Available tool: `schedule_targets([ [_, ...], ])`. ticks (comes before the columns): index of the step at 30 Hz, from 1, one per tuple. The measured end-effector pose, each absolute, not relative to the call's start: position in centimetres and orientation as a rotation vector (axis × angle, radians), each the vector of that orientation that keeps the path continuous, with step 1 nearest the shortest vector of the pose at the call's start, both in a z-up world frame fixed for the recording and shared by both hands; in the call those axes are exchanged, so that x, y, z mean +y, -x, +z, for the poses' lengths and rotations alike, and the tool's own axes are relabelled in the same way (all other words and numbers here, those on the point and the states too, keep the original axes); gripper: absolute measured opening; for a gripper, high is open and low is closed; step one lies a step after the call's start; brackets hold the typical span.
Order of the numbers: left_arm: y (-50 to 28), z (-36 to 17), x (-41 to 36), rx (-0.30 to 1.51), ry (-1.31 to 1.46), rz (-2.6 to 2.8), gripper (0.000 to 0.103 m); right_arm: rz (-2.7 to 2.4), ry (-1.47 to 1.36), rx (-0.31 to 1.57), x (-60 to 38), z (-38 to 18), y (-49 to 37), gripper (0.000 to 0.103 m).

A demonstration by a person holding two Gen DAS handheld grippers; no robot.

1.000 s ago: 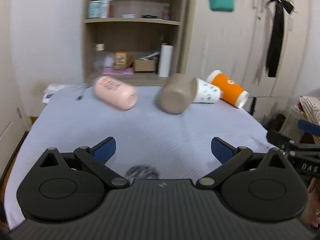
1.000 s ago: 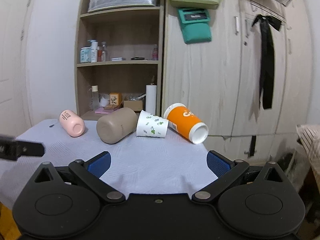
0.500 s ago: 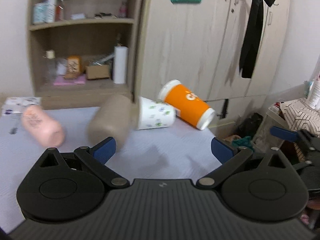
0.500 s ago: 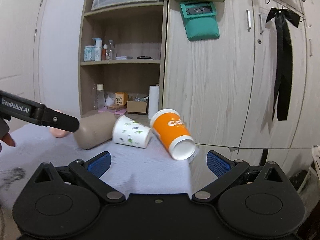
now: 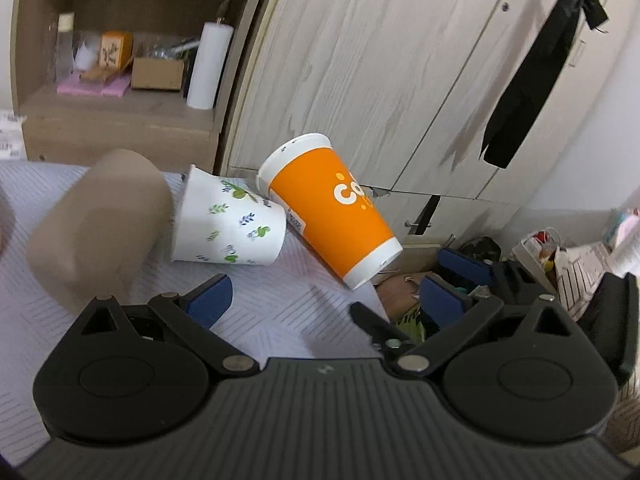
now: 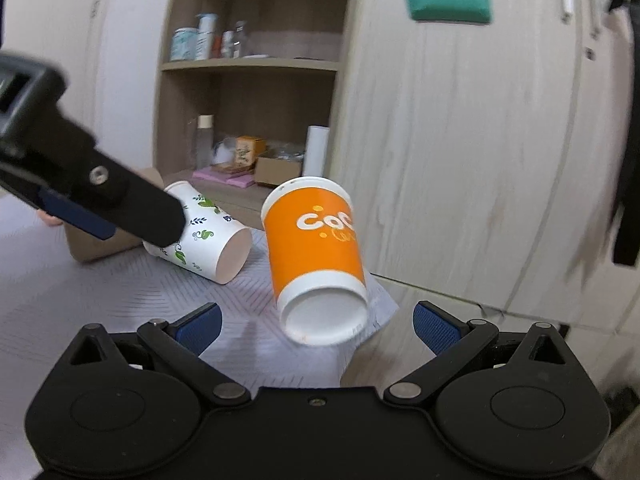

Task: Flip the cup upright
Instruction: 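Move the right tool to the orange cup and close around its body, then lift the orange cup with the right tool and rotate it rim-up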

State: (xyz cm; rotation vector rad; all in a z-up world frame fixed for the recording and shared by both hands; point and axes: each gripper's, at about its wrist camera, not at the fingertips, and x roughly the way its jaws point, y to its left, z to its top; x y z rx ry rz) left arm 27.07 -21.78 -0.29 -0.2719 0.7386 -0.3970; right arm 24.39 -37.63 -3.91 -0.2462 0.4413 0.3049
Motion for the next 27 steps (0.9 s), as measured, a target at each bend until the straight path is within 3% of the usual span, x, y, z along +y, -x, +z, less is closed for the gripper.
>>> schedule_targets([
  [15,-29.4,-1.3,-22.2,0.830,0.403,-0.392,0.100,0.334,0.278,0.494,-36.7,-4.9,-29.5,0.102],
  [16,-29.5,-1.3,-22.2,0.829,0.407,-0.388,0.100,0.334,0.275,0.503,-36.8,-5.2,-29.6,0.094],
  [17,-29.6,-1.3,-22.2,0.830,0.413,-0.386,0.099,0.333,0.272,0.513,-36.7,-5.4,-30.1,0.080],
  [19,-29.7,-1.4,-22.0,0.828,0.420,-0.386,0.099,0.327,0.252,0.536,-36.9,-5.5,-30.3,0.070],
  [27,-29.4,-1.5,-22.2,0.816,0.399,-0.410,0.096,0.279,0.192,0.538,-37.2,-4.3,-27.0,0.070],
])
